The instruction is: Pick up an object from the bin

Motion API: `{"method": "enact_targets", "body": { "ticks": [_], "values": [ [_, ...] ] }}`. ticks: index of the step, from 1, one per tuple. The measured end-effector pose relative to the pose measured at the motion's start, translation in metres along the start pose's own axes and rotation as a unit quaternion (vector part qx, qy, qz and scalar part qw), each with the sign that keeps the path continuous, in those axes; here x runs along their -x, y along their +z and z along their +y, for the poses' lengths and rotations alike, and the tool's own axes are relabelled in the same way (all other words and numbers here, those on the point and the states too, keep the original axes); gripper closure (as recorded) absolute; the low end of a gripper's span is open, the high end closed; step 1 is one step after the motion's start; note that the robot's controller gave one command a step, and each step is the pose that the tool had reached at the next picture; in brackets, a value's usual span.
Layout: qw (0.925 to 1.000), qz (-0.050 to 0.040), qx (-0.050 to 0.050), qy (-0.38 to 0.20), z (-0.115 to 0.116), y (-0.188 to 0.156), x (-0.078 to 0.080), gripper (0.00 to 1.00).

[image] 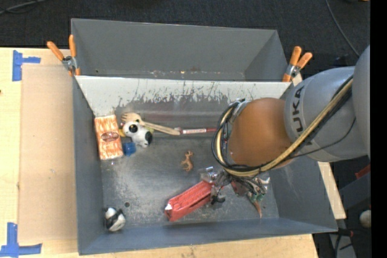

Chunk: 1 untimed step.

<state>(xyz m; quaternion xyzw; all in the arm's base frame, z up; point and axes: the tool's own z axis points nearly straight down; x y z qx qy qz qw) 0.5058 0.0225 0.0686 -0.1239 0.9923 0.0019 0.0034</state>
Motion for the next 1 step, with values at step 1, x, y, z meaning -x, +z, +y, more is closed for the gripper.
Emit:
{"method": "enact_targets", "body": {
  "ticks": [1],
  "values": [
    [0.9984, 0.0009, 0.001, -0.056, -0.0519, -0.0635, 0.0505, 1.0]
  ]
}}
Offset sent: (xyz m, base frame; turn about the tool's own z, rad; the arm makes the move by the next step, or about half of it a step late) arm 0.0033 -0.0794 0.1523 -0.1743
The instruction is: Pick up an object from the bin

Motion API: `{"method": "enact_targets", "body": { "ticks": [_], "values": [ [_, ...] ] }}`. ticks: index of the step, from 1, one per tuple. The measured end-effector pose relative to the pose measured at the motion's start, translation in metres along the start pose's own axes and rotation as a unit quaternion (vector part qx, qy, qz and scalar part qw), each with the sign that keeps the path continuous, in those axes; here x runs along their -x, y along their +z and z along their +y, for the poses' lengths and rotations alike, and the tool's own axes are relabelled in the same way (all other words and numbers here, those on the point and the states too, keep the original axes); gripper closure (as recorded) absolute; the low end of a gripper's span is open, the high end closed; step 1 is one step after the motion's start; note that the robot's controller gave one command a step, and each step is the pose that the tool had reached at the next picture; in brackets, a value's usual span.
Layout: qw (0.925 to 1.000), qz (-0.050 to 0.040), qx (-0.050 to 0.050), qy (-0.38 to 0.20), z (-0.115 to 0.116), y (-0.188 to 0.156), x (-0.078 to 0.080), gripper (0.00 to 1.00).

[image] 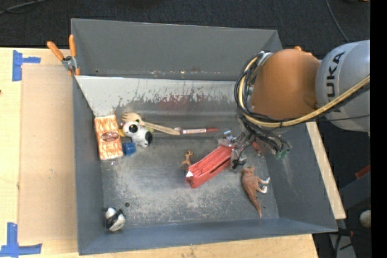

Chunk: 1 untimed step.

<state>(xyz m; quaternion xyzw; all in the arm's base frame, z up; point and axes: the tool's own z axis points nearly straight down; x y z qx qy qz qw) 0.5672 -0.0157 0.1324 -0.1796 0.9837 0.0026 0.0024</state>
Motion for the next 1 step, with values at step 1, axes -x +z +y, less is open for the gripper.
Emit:
{"method": "enact_targets", "body": {
  "ticks": [1],
  "values": [
    [0.9996, 0.0092, 0.005, -0.026, -0.0123, -0.0718, -0.0568, 1.0]
  ]
}}
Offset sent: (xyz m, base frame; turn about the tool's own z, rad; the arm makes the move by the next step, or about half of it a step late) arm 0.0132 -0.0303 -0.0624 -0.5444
